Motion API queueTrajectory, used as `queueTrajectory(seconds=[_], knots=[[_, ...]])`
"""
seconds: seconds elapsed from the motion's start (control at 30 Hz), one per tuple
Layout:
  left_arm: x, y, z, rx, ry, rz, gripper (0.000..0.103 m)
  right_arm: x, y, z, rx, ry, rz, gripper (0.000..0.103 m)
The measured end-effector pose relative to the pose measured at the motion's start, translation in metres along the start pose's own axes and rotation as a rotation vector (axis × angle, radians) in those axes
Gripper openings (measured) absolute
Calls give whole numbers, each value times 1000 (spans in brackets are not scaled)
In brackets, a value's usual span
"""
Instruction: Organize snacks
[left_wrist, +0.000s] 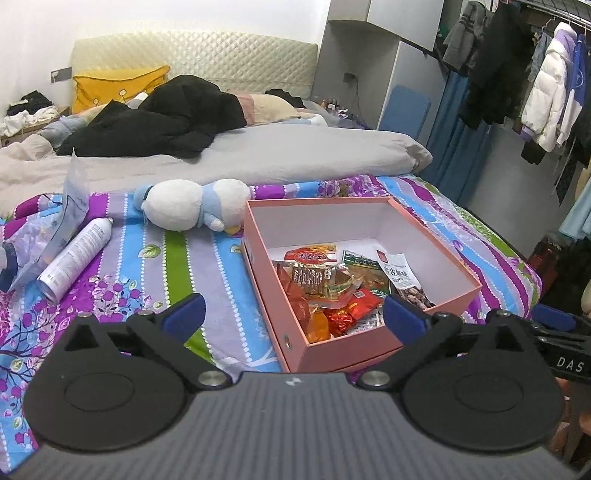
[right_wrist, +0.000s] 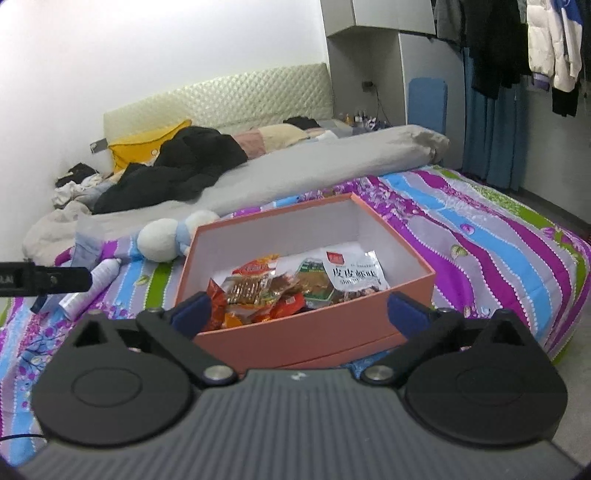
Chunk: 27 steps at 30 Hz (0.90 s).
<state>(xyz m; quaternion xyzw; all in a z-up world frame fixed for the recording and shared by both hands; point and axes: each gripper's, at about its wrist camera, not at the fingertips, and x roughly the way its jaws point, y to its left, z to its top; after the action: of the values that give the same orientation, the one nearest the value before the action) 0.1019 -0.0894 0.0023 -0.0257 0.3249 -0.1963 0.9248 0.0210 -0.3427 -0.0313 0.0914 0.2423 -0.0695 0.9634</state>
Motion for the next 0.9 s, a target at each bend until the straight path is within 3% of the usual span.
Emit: queueTrajectory(seconds=[0.9], knots=[[-7,-14,-2,28,2,31,103,-1,2,-4,-7,17,8,103]])
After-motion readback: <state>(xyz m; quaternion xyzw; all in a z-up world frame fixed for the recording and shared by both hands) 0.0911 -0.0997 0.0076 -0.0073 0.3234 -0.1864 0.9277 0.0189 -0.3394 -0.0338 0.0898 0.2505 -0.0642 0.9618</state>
